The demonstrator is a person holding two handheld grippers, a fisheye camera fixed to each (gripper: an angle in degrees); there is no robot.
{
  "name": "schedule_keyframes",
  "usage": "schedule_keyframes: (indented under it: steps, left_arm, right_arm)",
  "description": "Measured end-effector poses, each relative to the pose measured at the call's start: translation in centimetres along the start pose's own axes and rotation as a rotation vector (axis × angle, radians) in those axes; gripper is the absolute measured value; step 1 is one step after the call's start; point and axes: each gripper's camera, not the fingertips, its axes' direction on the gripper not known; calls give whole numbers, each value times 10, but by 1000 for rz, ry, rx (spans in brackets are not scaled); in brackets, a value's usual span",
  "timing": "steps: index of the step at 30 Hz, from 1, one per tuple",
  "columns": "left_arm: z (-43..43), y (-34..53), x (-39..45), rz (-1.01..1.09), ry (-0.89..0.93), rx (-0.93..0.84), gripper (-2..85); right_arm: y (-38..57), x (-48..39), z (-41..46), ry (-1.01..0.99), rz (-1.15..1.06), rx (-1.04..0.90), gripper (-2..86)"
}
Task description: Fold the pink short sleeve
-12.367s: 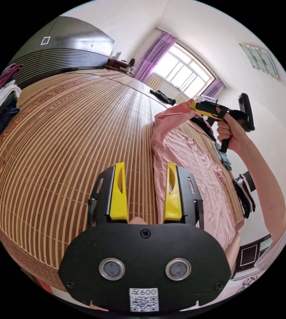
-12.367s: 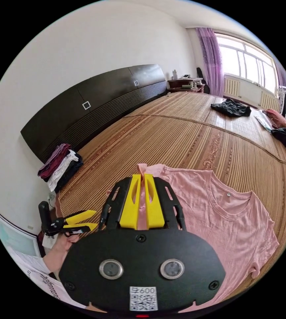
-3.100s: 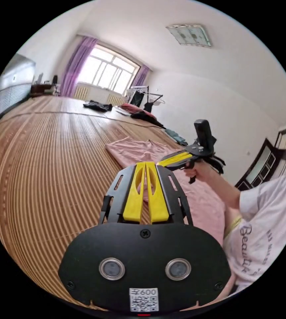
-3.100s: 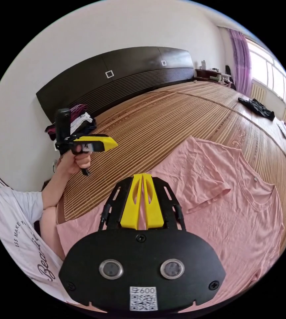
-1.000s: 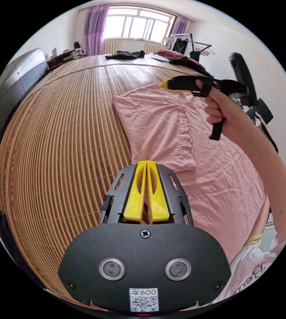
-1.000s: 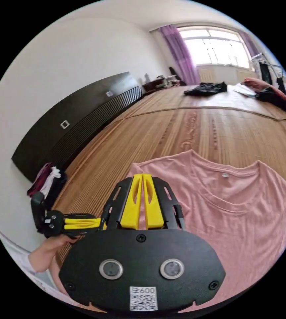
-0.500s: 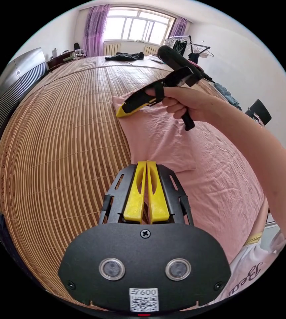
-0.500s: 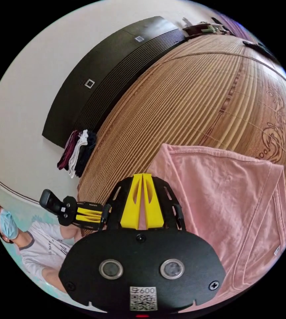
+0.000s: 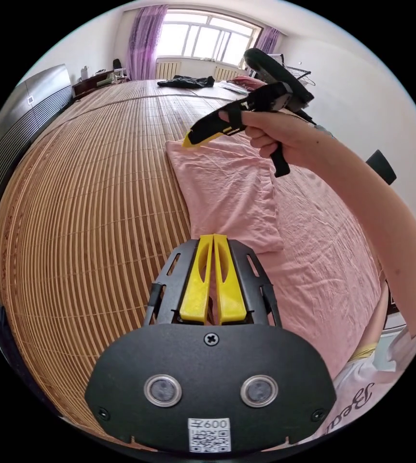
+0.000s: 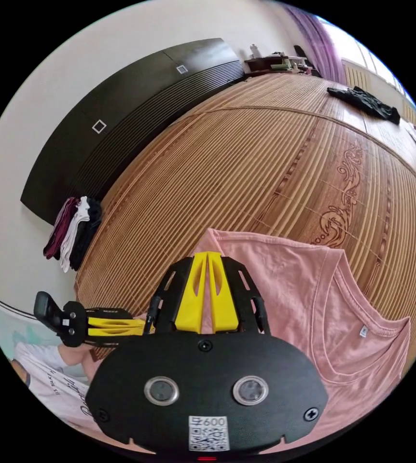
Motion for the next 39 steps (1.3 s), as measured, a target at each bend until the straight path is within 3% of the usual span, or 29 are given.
schedule_keyframes:
  steps: [3, 5, 9, 11, 13, 14, 17, 27, 30, 33, 35, 39]
  left_arm:
    - [-34, -28, -22, -9, -141, 69, 8]
    - [-41, -78, -55, -39, -117, 125, 8]
    - [9, -153, -92, -39, 53, 109, 7]
    - [65, -176, -93, 12, -35, 9, 6]
    - [111, -175, -76, 132, -208, -92, 6]
    - [118, -164, -71, 149, -260, -36, 5]
    - [127, -156, -89, 43, -220, -23, 5]
    - [152, -137, -88, 78, -280, -3, 5]
    - [157, -135, -86, 80, -294, 0, 5]
    - [161, -132, -85, 86, -305, 6, 6]
    - [165, -131, -81, 93, -318, 12, 6]
    - [165, -130, -87, 77, -286, 20, 6]
  right_arm:
    - [13, 4, 8, -26, 14, 44, -9]
    - [23, 7, 12, -44, 12, 65, -9]
    - [37, 7, 19, -45, -3, 94, -9]
    - [46, 10, 23, -53, -9, 113, -9]
    - [50, 12, 29, -54, -7, 107, -9]
    - [53, 12, 30, -48, -12, 106, -9]
    - [69, 16, 26, -23, -24, 80, -9]
    - [222, 128, -42, -137, 182, 124, -9]
    - [238, 113, -47, -56, 158, 159, -9]
    - [228, 67, -32, -132, 45, 220, -9]
    - [208, 19, 6, -167, -71, 140, -9]
    - [193, -12, 55, 8, -80, 104, -9]
